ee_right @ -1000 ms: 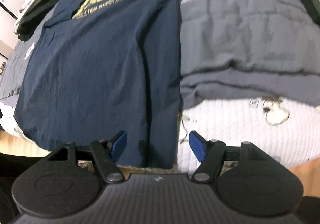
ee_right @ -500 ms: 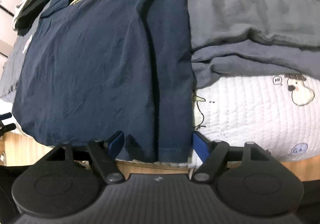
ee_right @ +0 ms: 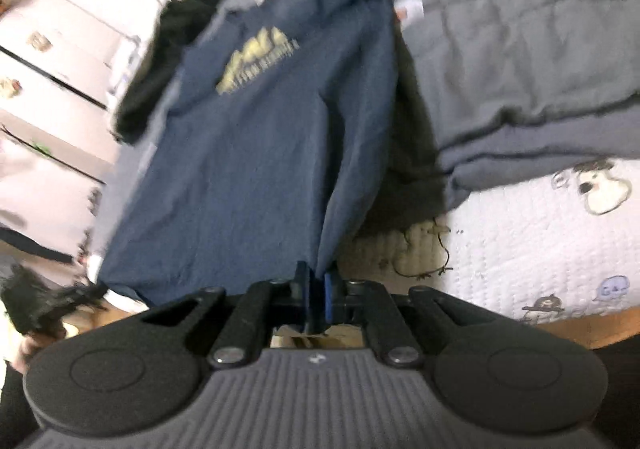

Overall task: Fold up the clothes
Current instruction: 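Grasp the hem with the left gripper while the right gripper pinches the hem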

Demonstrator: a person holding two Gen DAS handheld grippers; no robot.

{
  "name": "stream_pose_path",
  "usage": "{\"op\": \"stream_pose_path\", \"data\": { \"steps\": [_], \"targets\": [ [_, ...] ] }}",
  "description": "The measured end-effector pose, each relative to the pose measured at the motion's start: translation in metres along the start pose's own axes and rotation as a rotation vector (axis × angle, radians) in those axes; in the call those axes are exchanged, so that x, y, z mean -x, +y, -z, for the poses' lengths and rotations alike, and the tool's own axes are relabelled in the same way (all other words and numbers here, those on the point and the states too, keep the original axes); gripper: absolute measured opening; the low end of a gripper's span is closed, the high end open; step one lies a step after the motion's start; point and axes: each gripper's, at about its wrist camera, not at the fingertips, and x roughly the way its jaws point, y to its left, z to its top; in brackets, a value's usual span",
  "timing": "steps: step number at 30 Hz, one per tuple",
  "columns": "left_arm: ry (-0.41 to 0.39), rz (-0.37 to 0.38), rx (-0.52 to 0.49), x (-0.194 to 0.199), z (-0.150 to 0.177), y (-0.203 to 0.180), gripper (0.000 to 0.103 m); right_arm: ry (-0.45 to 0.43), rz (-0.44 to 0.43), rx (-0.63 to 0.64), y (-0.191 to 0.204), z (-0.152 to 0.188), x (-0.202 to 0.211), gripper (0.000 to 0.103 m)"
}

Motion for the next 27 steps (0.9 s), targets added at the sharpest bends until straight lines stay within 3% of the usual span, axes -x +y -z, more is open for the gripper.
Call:
{"op": "stream_pose_path", "data": {
  "steps": [5,7,10,15,19,27],
  "targets": [
    [0.096,-0.029,-0.01,-0.024,0.007,-0.007,0.009,0.005,0.007,-0.006,-0.007,-0.001,0.006,0.006],
    [0.098,-0.027,-0.012,-0.03,0.008,-0.01,0.009,0.014,0.008,-0.026,-0.01,0.0,-0.001,0.006],
    [0.048,-0.013,0.006,-0.023,0.006,-0.01,0.009,-0.005,-0.029,-0.068,-0.014,0.001,0.0,0.006],
    [-0.133,0.024,0.104,0.002,-0.016,0.003,0.009,-0.098,-0.167,-0.201,-0.027,-0.013,0.019,0.006],
    [-0.241,0.016,0.169,-0.005,-0.052,0.017,0.009,-0.185,-0.228,-0.284,-0.032,-0.049,0.011,0.006],
    [-0.26,-0.053,0.22,-0.073,-0.133,0.046,0.009,-0.286,-0.207,-0.312,-0.024,-0.151,-0.045,0.006]
  ]
}}
